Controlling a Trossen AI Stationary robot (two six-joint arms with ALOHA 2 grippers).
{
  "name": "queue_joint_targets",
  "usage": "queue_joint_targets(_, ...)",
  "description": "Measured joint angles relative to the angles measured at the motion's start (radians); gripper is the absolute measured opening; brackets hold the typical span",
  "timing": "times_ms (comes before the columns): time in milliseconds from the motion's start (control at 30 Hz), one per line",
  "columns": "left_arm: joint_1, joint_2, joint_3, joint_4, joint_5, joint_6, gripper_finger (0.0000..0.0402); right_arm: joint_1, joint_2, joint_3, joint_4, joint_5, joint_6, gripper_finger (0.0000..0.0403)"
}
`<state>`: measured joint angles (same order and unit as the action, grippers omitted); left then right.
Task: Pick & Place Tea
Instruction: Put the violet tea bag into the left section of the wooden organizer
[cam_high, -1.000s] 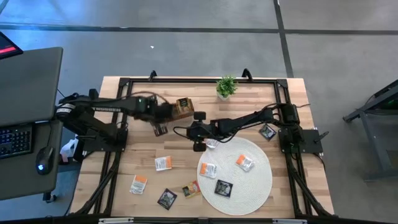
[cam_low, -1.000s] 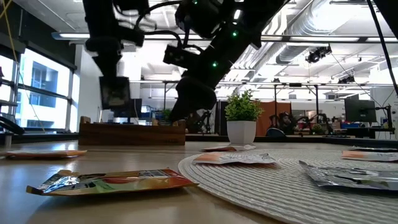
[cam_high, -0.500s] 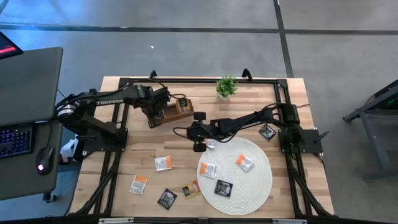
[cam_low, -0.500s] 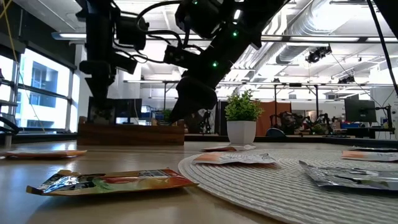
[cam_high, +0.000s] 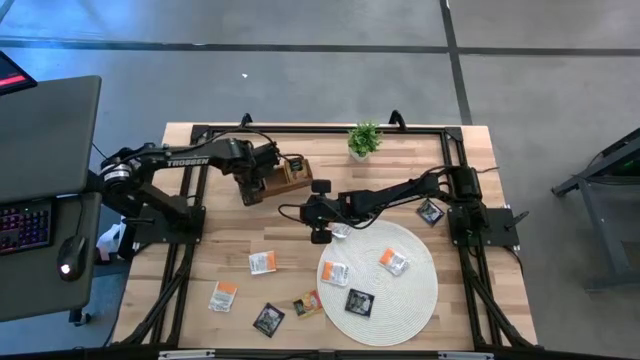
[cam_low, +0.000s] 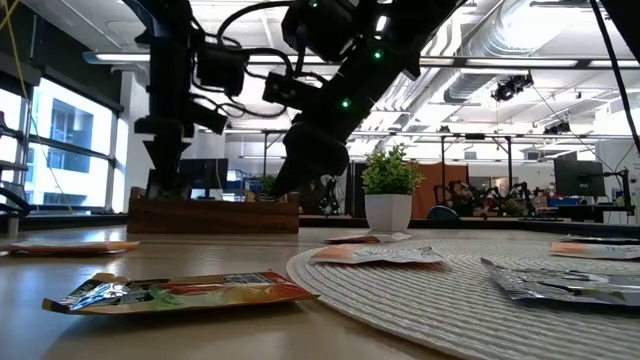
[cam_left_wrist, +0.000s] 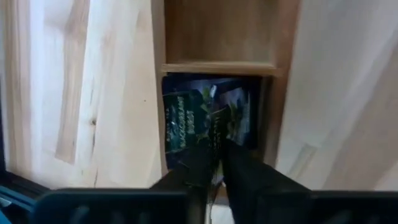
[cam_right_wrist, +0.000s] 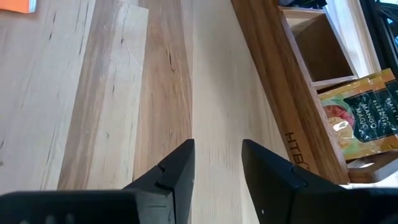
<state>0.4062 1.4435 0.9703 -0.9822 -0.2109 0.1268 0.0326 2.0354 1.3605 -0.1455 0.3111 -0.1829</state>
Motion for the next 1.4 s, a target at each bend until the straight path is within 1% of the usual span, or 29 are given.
queue_joint_targets(67, 0.0, 0.015, 0.0, -0.004, -0.033, 0.0, 0.008, 0.0, 0.0, 0.0, 0.0, -0.001, 0.0, 0.0129)
queue_joint_targets(167, 0.0, 0.032, 0.0, 0.001, -0.158, -0.004, 0.0124, 0.0, 0.0, 0.0, 0.0, -0.002, 0.0, 0.013)
queue_joint_targets(233, 0.001, 0.03, 0.0, -0.007, -0.228, -0.036, 0.015, 0.0, 0.0, 0.0, 0.0, -0.002, 0.0, 0.013)
queue_joint_targets(267, 0.001, 0.03, 0.003, -0.01, -0.251, -0.052, 0.016, 0.0, 0.0, 0.0, 0.0, -0.002, 0.0, 0.013)
queue_joint_targets(333, 0.0, 0.03, 0.018, -0.041, -0.254, -0.084, 0.0178, 0.0, 0.001, 0.0, 0.0, -0.002, 0.0, 0.013)
queue_joint_targets(433, -0.001, 0.03, 0.061, -0.101, -0.202, -0.127, 0.019, 0.0, 0.001, 0.0, 0.0, -0.005, 0.0, 0.0129)
queue_joint_targets(500, -0.001, 0.03, 0.091, -0.137, -0.141, -0.146, 0.0192, 0.0, 0.001, 0.0, 0.0, -0.007, 0.0, 0.013)
queue_joint_targets(600, -0.016, 0.03, 0.115, -0.114, 0.019, -0.156, 0.0193, 0.0, 0.001, 0.0, 0.0, -0.007, 0.0, 0.013)
queue_joint_targets(667, -0.045, 0.028, 0.118, -0.078, 0.14, -0.158, 0.0193, 0.0, 0.001, 0.0, -0.002, -0.006, 0.0, 0.013)
queue_joint_targets(733, -0.088, 0.023, 0.116, -0.041, 0.232, -0.158, 0.0193, 0.001, -0.003, 0.0, -0.028, 0.008, 0.0, 0.0129)
queue_joint_targets(800, -0.145, 0.022, 0.116, -0.001, 0.271, -0.156, 0.0193, 0.008, -0.023, -0.002, -0.101, 0.022, 0.0, 0.0129)
queue_joint_targets(867, -0.206, 0.022, 0.116, 0.047, 0.274, -0.15, 0.0193, 0.018, -0.065, -0.002, -0.196, 0.043, 0.01, 0.0129)
queue_joint_targets(1000, -0.309, 0.022, 0.116, 0.139, 0.209, -0.17, 0.0193, 0.046, -0.168, 0.0, -0.444, 0.115, 0.066, 0.0129)
queue_joint_targets(1067, -0.347, 0.022, 0.116, 0.172, 0.154, -0.193, 0.0193, 0.053, -0.225, 0.0, -0.617, 0.107, 0.071, 0.0129)
queue_joint_targets(1100, -0.362, 0.022, 0.116, 0.178, 0.129, -0.201, 0.0193, 0.053, -0.26, 0.0, -0.717, 0.07, 0.072, 0.0129)
queue_joint_targets(1167, -0.384, 0.022, 0.116, 0.178, 0.085, -0.207, 0.0193, 0.042, -0.321, 0.0, -0.912, -0.036, 0.086, 0.0129)
queue_joint_targets(1233, -0.395, 0.022, 0.116, 0.172, 0.056, -0.21, 0.0193, 0.024, -0.373, -0.002, -1.068, -0.127, 0.111, 0.0129)
queue_joint_targets(1300, -0.394, 0.022, 0.116, 0.171, 0.048, -0.21, 0.0193, 0.007, -0.42, -0.02, -1.141, -0.178, 0.143, 0.0129)
queue_joint_targets(1400, -0.394, 0.022, 0.116, 0.173, 0.035, -0.212, 0.0193, -0.013, -0.485, -0.091, -1.176, -0.245, 0.158, 0.0129)
